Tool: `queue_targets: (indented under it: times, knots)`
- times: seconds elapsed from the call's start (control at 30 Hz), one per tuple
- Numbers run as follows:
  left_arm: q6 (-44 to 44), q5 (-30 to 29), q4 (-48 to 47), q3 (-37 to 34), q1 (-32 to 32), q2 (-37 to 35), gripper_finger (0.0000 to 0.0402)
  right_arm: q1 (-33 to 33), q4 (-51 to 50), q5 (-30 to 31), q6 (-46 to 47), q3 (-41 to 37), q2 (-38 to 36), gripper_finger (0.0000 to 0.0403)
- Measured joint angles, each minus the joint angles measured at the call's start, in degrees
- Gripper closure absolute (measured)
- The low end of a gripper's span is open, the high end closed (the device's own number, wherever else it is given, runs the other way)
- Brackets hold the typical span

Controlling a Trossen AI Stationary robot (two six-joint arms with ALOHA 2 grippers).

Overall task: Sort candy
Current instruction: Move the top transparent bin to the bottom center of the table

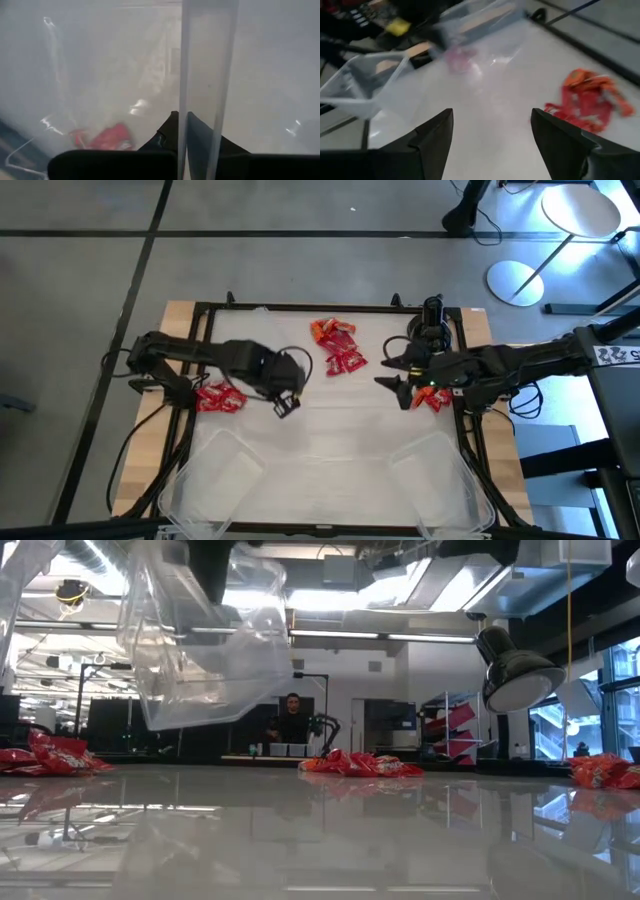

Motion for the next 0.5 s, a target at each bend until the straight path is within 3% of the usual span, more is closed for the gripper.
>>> queue_targets:
  times: [0.27,0.5]
  knots:
    - [3.64,0.51,1.15,4.42,-8.7,4.47,0.0398,-0.04,-5.9,5.26,7.76,0.02,-1.3,0.0139]
    - [9.81,0.68,1.75,12.51,-14.31,11.64,0.0398,0.0,-9.89,4.01,16.59,0.02,-1.25,0.0139]
